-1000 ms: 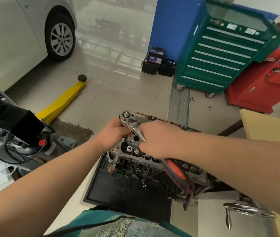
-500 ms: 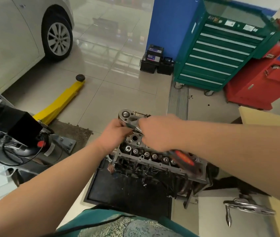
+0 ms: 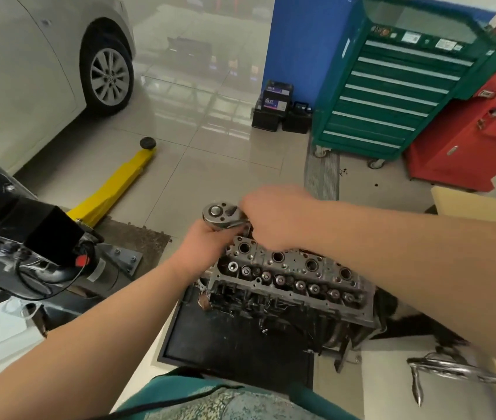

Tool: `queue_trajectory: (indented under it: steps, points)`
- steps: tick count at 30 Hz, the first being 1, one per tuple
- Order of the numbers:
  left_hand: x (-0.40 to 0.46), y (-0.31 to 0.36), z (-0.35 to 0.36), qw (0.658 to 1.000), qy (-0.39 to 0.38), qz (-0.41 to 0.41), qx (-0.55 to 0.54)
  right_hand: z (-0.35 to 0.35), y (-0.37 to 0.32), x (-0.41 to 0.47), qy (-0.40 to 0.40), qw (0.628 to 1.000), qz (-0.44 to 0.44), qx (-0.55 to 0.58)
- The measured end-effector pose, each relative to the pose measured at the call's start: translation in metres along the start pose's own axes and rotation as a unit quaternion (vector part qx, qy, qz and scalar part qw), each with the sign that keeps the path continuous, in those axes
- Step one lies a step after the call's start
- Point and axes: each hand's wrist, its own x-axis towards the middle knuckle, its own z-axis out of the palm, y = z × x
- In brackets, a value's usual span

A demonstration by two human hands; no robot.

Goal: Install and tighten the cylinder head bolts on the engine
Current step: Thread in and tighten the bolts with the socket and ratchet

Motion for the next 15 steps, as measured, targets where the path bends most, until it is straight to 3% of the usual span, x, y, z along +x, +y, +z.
queue_trajectory:
  steps: [2, 4, 6, 10, 13, 15]
  points:
    - [-0.003, 0.002, 0.004, 0.999, -0.026, -0.004, 0.018, -0.011, 0.008, 0.014, 0.045, 0.994, -0.051, -0.081]
    - [-0.002, 0.005, 0.002, 0.999, -0.030, -0.003, 0.046, -0.013, 0.003, 0.017, 0.067, 0.991, -0.041, -0.110]
    - [0.000, 0.007, -0.007, 0.999, -0.012, 0.001, 0.032, -0.005, -0.008, 0.009, 0.050, 0.996, 0.003, -0.075]
    - [0.000, 0.004, -0.006, 0.999, -0.005, -0.030, 0.021, 0.008, -0.010, -0.012, -0.064, 0.995, 0.023, 0.080]
    - [-0.004, 0.006, 0.005, 0.999, -0.005, -0.030, -0.034, -0.002, 0.007, 0.000, -0.015, 1.000, 0.000, 0.011]
    - [-0.005, 0.007, 0.006, 1.000, -0.020, -0.017, -0.009, -0.010, 0.016, 0.012, 0.040, 0.998, -0.042, -0.037]
